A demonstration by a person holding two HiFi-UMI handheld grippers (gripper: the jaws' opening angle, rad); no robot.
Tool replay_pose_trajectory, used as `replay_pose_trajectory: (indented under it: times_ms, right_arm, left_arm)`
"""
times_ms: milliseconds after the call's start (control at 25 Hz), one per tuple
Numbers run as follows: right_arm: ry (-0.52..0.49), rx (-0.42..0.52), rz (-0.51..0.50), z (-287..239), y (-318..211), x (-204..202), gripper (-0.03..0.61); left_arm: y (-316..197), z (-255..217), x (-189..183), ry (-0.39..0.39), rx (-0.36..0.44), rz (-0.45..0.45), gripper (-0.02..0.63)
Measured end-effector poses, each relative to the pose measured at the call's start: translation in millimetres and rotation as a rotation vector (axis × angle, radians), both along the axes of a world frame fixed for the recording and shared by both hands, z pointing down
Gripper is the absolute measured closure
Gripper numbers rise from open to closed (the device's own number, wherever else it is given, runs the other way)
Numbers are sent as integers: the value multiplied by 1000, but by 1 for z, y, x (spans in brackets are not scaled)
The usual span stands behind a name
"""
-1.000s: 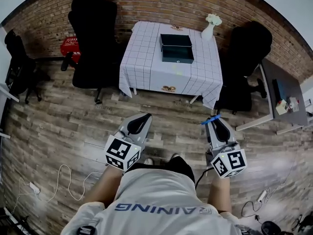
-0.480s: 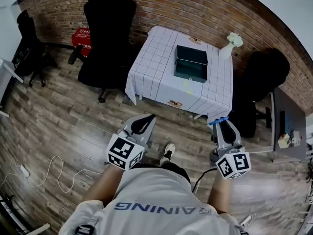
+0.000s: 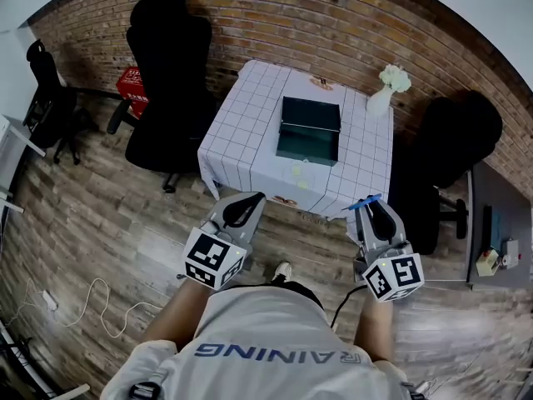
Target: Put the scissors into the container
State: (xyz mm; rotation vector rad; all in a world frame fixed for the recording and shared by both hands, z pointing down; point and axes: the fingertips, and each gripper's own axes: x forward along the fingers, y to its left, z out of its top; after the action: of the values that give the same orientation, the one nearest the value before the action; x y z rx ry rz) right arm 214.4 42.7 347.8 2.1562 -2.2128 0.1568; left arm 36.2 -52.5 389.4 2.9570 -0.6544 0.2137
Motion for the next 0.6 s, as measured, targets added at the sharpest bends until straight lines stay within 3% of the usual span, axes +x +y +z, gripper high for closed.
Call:
replay_pose_trajectory:
  times_ms: [280, 600]
  right_arm:
    - [-36, -13, -21, 20, -35, 71, 477]
    - [-81, -78, -23, 46, -95, 100, 477]
  left_arm:
    - [-30, 7, 77, -11, -6, -12, 612]
    - [-88, 22, 96, -32, -72, -37, 612]
